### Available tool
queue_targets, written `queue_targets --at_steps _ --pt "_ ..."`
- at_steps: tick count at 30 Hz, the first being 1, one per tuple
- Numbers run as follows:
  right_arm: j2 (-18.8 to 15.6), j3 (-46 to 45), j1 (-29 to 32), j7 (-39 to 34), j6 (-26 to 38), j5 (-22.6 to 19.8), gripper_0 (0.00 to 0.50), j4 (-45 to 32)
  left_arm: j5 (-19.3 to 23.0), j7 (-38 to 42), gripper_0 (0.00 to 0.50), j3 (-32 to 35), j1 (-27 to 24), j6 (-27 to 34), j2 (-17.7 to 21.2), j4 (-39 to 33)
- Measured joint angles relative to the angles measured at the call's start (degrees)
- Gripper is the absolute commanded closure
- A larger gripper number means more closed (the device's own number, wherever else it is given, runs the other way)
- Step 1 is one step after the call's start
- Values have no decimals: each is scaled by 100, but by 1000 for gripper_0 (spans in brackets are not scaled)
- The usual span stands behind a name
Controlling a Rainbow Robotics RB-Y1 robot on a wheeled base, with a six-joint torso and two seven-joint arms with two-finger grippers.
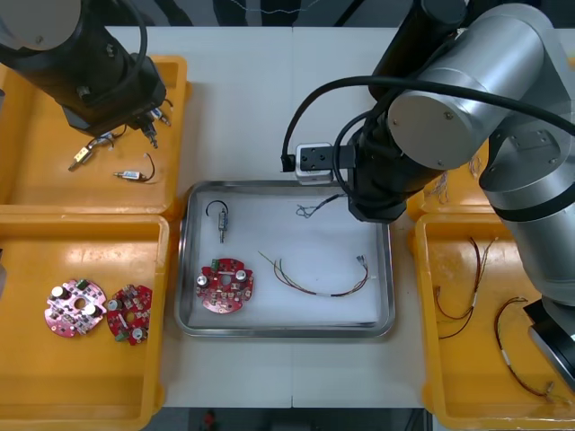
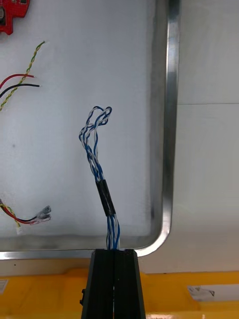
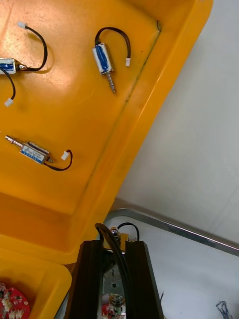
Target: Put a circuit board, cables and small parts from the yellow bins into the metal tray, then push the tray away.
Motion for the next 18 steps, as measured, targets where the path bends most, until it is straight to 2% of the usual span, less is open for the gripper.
queue_targets --at_steps 7,13,18 --pt "31 348 114 6 -219 426 500 72 61 0 499 24 0 0 0 0" --pt "37 505 194 7 -684 432 500 278 70 0 499 24 0 0 0 0" --pt "60 602 226 7 -816 561 500 332 70 0 497 25 0 0 0 0"
